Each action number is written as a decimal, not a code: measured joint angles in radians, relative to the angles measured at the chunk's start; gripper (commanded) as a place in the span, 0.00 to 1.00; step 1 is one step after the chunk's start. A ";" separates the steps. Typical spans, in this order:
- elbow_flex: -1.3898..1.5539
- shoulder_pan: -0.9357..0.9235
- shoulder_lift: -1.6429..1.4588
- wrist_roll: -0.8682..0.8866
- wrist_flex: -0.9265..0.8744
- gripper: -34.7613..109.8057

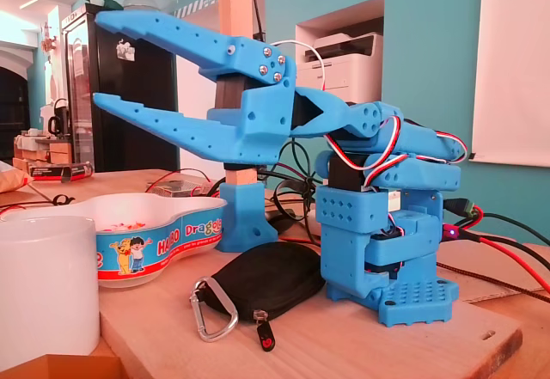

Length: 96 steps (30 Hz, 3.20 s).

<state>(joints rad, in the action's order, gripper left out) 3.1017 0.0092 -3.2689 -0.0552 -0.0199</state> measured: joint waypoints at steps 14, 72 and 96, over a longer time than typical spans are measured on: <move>-0.307 0.000 0.000 0.000 -0.164 0.38; -1.864 -0.857 1.551 0.218 -1.351 0.38; -2.048 -0.612 1.939 -0.169 -1.322 0.38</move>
<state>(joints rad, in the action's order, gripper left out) 1.0538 -0.6029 -1.3300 -0.2240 -1.3422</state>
